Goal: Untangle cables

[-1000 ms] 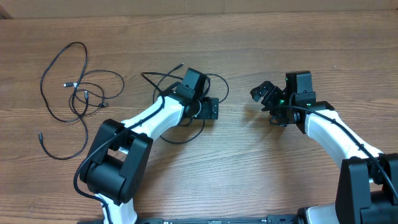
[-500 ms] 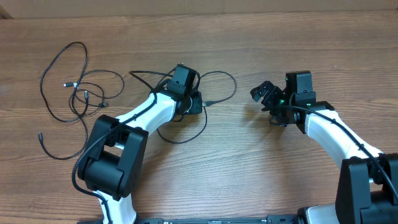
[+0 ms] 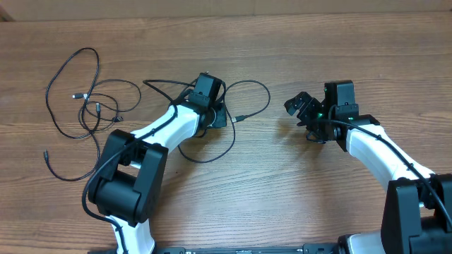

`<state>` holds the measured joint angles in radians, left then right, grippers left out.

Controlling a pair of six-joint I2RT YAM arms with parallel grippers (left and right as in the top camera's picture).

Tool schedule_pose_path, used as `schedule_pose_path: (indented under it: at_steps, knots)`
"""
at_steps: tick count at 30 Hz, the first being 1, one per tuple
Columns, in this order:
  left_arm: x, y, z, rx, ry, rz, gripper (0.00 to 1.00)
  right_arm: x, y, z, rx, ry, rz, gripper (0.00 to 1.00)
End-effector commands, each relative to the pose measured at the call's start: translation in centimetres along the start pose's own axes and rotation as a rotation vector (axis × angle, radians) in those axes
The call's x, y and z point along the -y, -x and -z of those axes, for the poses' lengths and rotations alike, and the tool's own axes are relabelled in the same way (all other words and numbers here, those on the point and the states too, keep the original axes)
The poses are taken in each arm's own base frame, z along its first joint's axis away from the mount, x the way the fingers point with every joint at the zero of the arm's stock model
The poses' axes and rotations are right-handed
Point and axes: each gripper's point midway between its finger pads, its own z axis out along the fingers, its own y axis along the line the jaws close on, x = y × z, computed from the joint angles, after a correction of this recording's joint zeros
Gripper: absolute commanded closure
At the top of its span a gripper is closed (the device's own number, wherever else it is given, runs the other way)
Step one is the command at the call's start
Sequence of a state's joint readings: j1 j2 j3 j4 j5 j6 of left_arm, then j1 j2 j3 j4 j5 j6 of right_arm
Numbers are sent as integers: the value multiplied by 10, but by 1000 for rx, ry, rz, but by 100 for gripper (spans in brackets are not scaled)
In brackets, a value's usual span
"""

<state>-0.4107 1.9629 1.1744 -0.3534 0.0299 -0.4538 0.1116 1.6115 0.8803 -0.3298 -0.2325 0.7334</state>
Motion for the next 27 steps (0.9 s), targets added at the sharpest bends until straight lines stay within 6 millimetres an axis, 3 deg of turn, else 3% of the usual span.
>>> schedule_pose_path:
  at_steps: [1,3,4,5,6,8,12,13,19,23,27]
  knots:
    - [-23,-35,-22,-97,83,8,9,2,-1,-2,-6,0,-5,0]
    - [-24,-35,-22,-96,85,8,9,2,-1,-2,-6,0,-5,0]
    - [-24,-34,-22,-96,85,9,38,2,-1,-2,-6,0,-5,0]
    - [-23,-34,-22,-94,83,8,80,2,-1,-2,-6,0,-5,0]
    - [-23,-34,-22,-94,83,8,91,2,-1,-2,-6,0,-5,0]
    - [-23,-34,-22,-94,83,8,96,2,-1,-2,-6,0,-5,0]
    - [-23,-34,-22,-94,84,8,12,2,-1,-2,-6,0,-5,0]
    - [-23,-34,-22,-94,83,8,0,2,-1,-2,-6,0,-5,0]
    - [-20,-36,-22,-104,62,-6,0,2,-1,-2,-6,0,-5,0]
    - [3,-44,-22,-148,-60,-61,0,2,-1,-2,-6,0,-5,0]
    - [10,-47,-22,-136,-39,-92,0,2,-1,-2,-6,0,-5,0]
